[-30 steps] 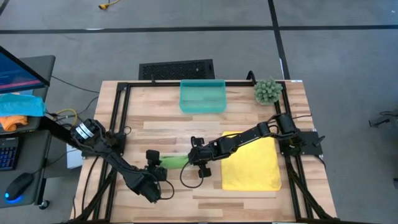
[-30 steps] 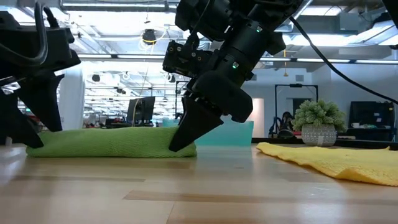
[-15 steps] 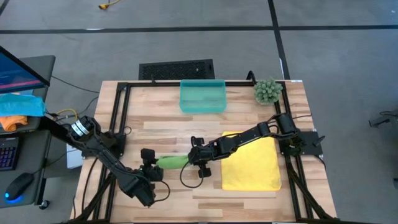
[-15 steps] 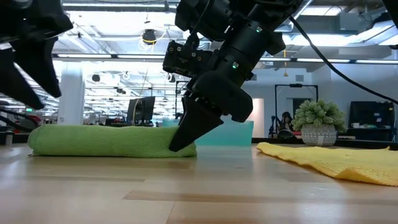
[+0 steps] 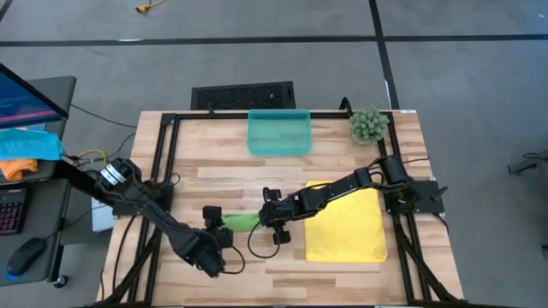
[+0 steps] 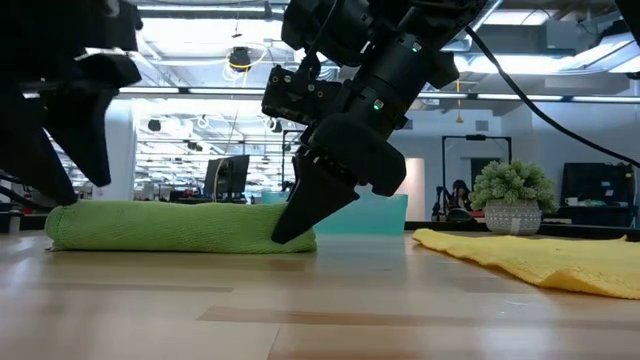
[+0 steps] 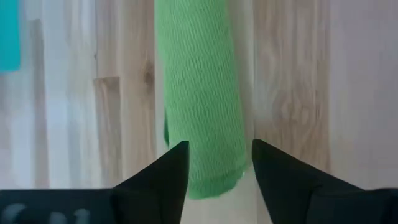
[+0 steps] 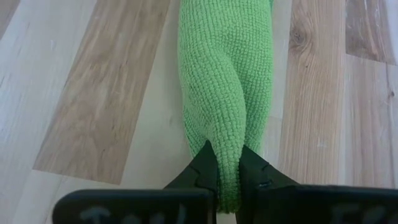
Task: Roll microfiber towels into tight, uniform cylinder then place into a basket
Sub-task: Put the green towel into the bin
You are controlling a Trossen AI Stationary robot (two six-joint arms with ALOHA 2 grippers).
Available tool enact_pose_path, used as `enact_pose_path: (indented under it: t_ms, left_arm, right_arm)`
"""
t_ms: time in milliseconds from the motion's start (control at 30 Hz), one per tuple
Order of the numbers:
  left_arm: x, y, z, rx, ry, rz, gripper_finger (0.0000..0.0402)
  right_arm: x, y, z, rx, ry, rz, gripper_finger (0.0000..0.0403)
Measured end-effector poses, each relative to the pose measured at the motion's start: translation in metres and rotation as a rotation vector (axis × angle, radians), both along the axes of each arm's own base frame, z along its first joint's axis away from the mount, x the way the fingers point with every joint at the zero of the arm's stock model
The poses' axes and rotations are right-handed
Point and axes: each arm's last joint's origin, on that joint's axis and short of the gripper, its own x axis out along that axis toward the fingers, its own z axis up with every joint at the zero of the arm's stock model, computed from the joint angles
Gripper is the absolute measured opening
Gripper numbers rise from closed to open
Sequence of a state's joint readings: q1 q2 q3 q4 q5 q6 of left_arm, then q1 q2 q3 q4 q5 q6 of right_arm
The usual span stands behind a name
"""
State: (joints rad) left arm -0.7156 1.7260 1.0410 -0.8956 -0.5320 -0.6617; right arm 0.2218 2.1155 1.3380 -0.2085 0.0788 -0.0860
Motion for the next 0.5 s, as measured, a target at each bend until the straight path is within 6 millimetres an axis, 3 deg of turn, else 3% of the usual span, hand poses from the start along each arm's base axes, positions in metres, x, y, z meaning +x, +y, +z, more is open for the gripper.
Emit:
enact_pose_path:
  t_ms: [267,500]
  left_arm:
    - [0.001,0.005,-0.007,-0.010,0.016,0.042,0.0241]
    - [0.002,0.004,-0.011,-0.013,-0.009,0.019,0.0243]
  right_arm:
    - [0.000,0.000,0.000,0.000,0.001,0.000,0.0037]
    - [0.000,0.000,0.000,0.000,0.001,0.000,0.0037]
